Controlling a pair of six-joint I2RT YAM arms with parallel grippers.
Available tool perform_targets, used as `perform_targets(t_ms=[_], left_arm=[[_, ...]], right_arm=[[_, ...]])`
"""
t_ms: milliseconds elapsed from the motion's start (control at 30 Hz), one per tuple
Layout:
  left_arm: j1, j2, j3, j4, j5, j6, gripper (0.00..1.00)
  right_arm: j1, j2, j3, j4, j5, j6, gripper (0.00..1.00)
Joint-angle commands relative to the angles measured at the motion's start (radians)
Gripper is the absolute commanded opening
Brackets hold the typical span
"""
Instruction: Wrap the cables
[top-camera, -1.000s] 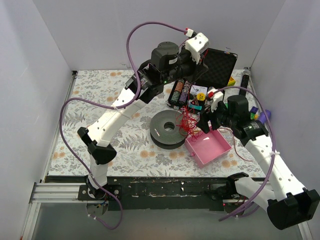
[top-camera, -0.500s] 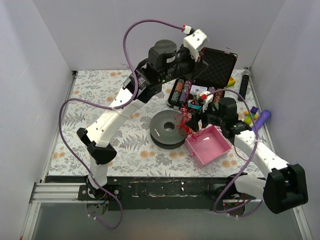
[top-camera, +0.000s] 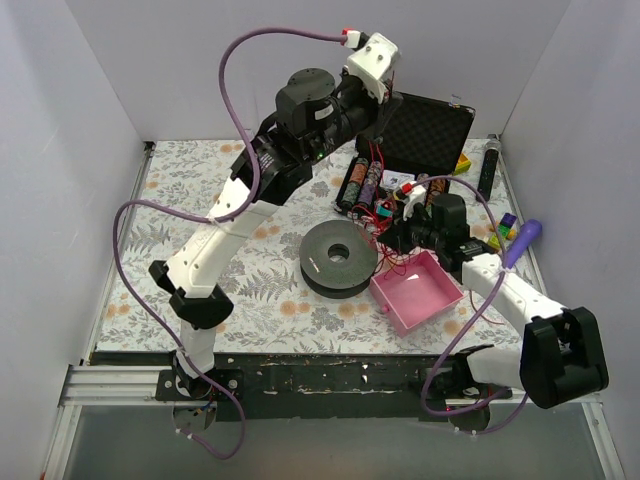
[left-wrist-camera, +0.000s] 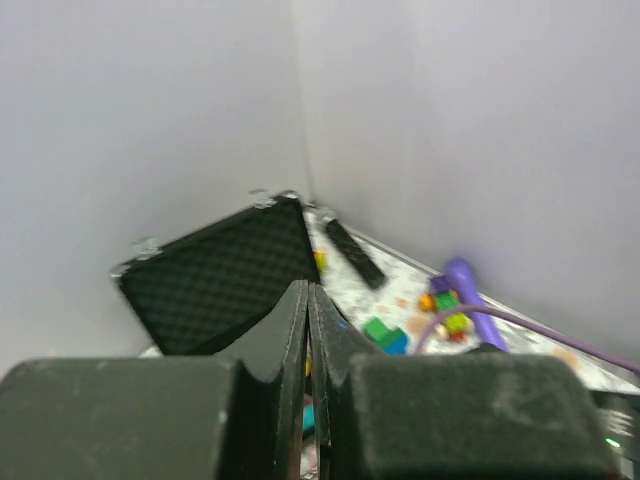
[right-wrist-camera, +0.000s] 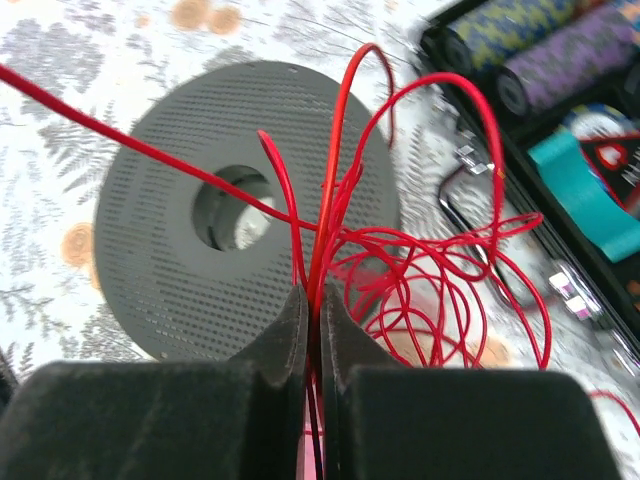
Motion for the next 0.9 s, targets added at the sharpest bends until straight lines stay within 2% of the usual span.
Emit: perform_targets(t_ms=[0, 200, 367, 600, 733, 867], left_arm=[[0.036, -0.074, 0.051, 0.067, -0.264, 0.129, 0.0], [0.169, -0.117, 0.053, 0.203, -0.451, 0.325, 0.0], [0.307, -0.147, 0.044, 0.299, -0.542, 0.456, 0.0], [0.356, -0.193, -0.013, 0.409, -0.603, 0.629, 0.0], [0.376, -0.204, -0.059, 0.584, -0.66, 0.781, 0.0], [0.407, -0.204, -0.117, 0.881, -0.714, 1.02, 0.0]], right_arm=[[-0.049, -0.097, 0.03, -0.149, 0.207, 0.006, 0.01], [-0.24, -0.275, 0.036, -0.308, 0.275, 0.006, 0.01], [-0.261, -0.341, 0.089, -0.406, 0.353, 0.006, 0.01], [-0.262, -0.334, 0.206, -0.542, 0.378, -0.023, 0.01], [-0.262, -0.351, 0.263, -0.607, 0.379, -0.016, 0.01], [-0.261, -0.363, 0.327, -0.677, 0.41, -0.023, 0.01]])
